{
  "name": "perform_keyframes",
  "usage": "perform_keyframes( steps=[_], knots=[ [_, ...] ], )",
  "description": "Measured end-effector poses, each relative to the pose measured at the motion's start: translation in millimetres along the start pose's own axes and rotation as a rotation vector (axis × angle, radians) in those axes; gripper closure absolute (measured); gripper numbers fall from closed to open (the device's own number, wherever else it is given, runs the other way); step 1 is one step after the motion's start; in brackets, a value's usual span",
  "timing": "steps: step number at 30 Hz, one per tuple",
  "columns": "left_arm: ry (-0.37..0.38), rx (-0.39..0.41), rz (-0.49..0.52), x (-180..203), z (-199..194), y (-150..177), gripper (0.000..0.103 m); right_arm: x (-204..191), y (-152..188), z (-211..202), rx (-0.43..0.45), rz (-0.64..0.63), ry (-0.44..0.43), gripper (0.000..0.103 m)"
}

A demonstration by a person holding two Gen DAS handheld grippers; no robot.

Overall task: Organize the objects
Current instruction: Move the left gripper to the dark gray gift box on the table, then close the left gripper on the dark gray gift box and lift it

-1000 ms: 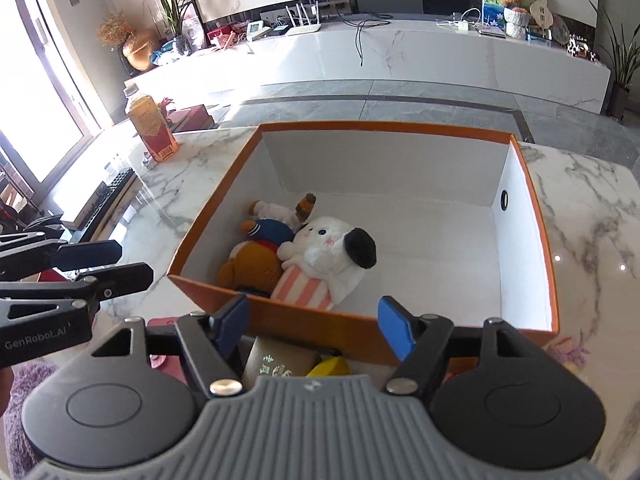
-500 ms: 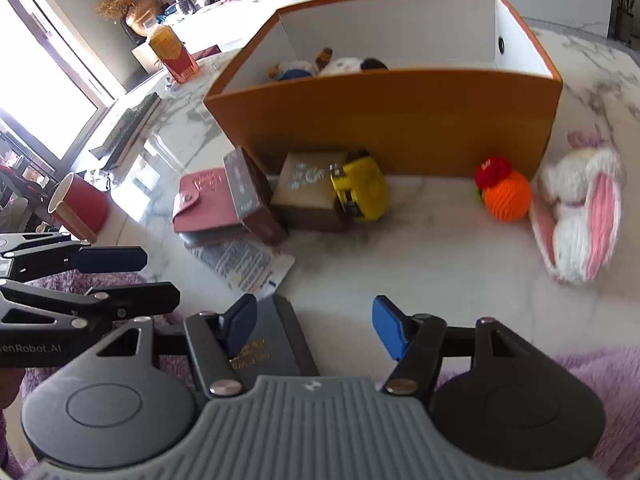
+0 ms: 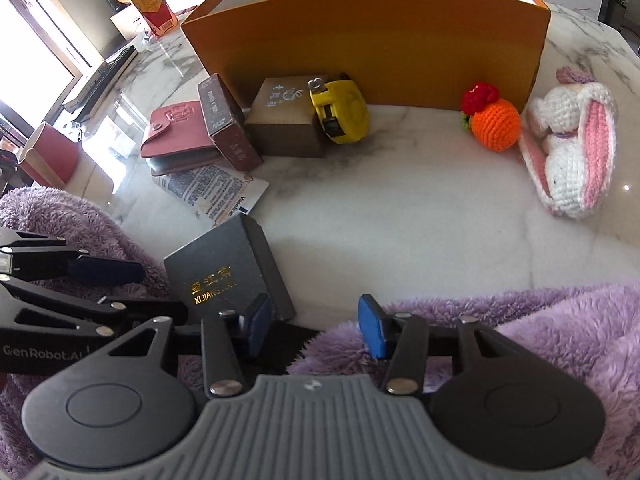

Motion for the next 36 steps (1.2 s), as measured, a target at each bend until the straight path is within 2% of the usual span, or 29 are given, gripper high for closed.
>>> perform_keyframes(
  steps=[4,6,8,11,16,19,22,27,30,33,36],
  knots=[
    [0.017,-0.025,0.010,7,11,-3,0.042,8,2,1,-0.005,0.009,0.024,0.063],
    [0.029,-0.036,0.002,9,17,-5,0.048,11,2,1,-0.003,0.011,0.034,0.064],
    [0.072,-0.044,-0.012,12,22,-8,0.049,13,2,0,0.001,0.011,0.036,0.064],
    [0.126,-0.027,-0.019,16,23,-14,0.049,17,2,-1,0.014,0.005,0.068,0.064],
    [0.172,0.021,-0.026,22,23,-30,0.049,31,-2,-1,0.022,0.026,0.100,0.064],
    [0.190,0.026,-0.051,21,24,-35,0.044,36,-3,3,0.019,0.038,0.100,0.065],
    [0.212,0.019,-0.083,18,28,-36,0.037,38,-2,7,0.014,0.034,0.113,0.072],
    [0.249,0.018,-0.133,12,34,-38,0.030,41,-2,2,0.026,0.053,0.098,0.073],
    [0.269,0.014,-0.155,9,37,-37,0.023,43,-2,-8,0.044,0.073,0.066,0.072],
    [0.276,0.024,-0.157,11,39,-41,0.024,41,-2,-8,0.037,0.086,0.005,0.072],
    [0.289,0.033,-0.161,13,39,-43,0.026,41,-3,-4,0.030,0.091,0.009,0.072]
  ],
)
Point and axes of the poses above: each gripper's, at about its wrist camera, not at the fingertips, and z roughly the way its jaws point, x to its right, y to its underside, the point moved 6 cm from there along z, roughly the way its jaws point, and after that the axes turned 10 degrees about -x, right-handed, at the moved point
